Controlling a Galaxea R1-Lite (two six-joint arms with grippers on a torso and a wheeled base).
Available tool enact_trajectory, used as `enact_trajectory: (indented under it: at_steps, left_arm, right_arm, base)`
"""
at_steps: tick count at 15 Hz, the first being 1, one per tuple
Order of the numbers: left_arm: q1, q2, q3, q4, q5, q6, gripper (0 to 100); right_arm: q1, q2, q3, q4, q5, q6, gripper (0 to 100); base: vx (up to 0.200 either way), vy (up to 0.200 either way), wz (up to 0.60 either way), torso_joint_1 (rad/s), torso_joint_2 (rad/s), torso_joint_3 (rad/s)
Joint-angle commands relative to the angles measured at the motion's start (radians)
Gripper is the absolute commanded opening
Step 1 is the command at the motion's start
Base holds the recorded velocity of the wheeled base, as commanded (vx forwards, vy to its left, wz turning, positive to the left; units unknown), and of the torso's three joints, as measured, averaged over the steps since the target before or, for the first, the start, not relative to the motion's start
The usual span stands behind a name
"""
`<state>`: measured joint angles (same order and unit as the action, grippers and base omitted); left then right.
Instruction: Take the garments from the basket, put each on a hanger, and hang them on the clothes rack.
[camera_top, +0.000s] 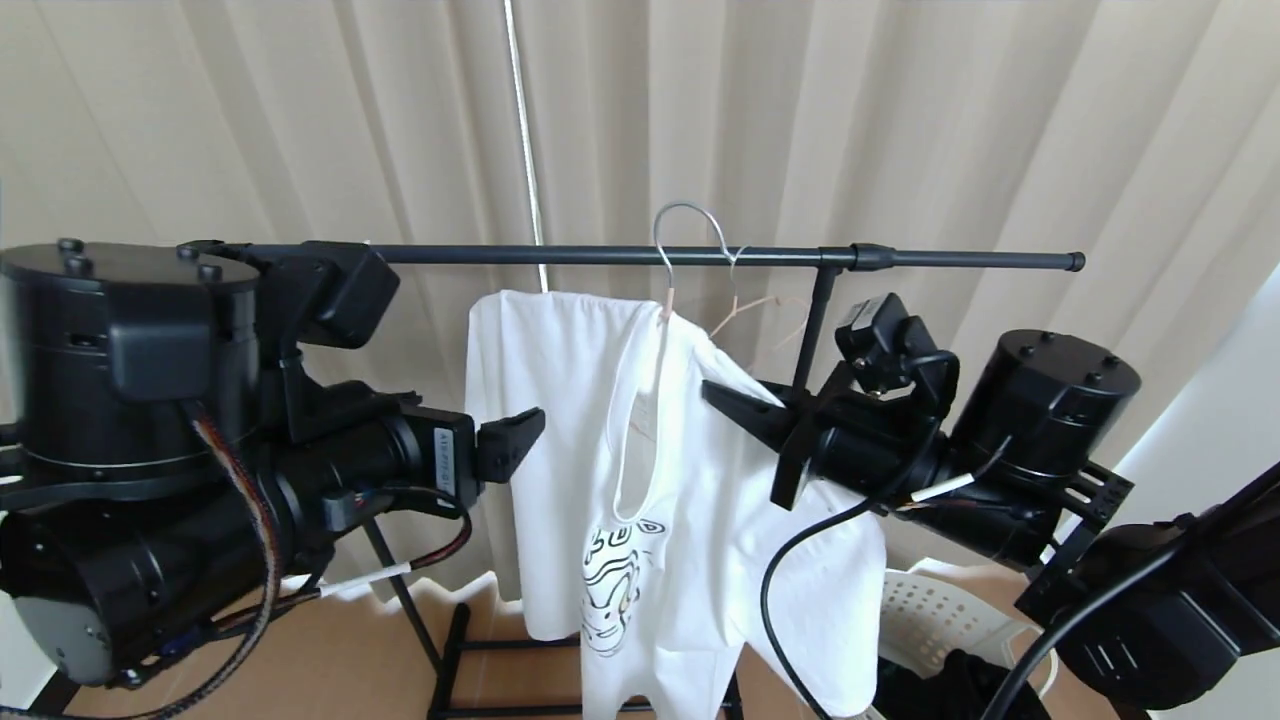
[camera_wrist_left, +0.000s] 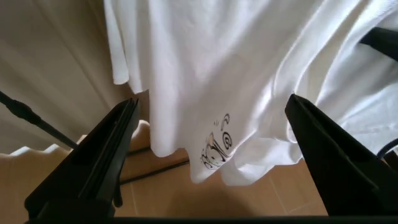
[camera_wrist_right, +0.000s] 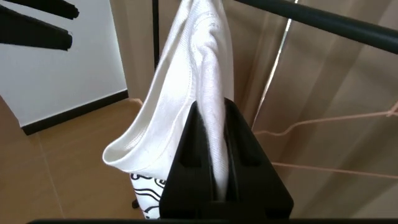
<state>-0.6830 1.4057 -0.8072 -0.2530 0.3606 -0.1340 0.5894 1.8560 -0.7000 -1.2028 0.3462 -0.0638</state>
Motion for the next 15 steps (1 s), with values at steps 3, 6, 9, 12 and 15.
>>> enact_trajectory:
  at_steps: [3, 6, 9, 12, 15]
  left_arm:
    - [0.160, -0.037, 0.022, 0.000, -0.120, 0.013, 100]
    - [0.204, -0.001, 0.026, -0.002, -0.161, 0.021, 100]
    - [0.232, 0.064, 0.030, -0.032, -0.200, 0.022, 100]
    - [0.240, 0.110, 0.030, -0.091, -0.209, 0.022, 100]
    - [0.240, 0.114, 0.030, -0.095, -0.210, 0.021, 100]
  right_arm:
    - [-0.100, -0.096, 0.050, 0.002, 0.160, -0.001, 0]
    - [-0.148, -0.118, 0.074, 0.002, 0.281, -0.001, 0]
    - [-0.212, -0.139, 0.102, 0.000, 0.438, 0.001, 0]
    - [-0.252, -0.155, 0.103, 0.000, 0.508, 0.002, 0]
    - [-0.260, -0.167, 0.105, 0.000, 0.513, 0.002, 0]
  base:
    - [0.000, 0.000, 0.00, 0.000, 0.00, 0.000]
    - [0.000, 0.000, 0.00, 0.000, 0.00, 0.000]
    - [0.000, 0.000, 0.00, 0.000, 0.00, 0.000]
    - [0.000, 0.000, 0.00, 0.000, 0.00, 0.000]
    - [0.000, 0.000, 0.00, 0.000, 0.00, 0.000]
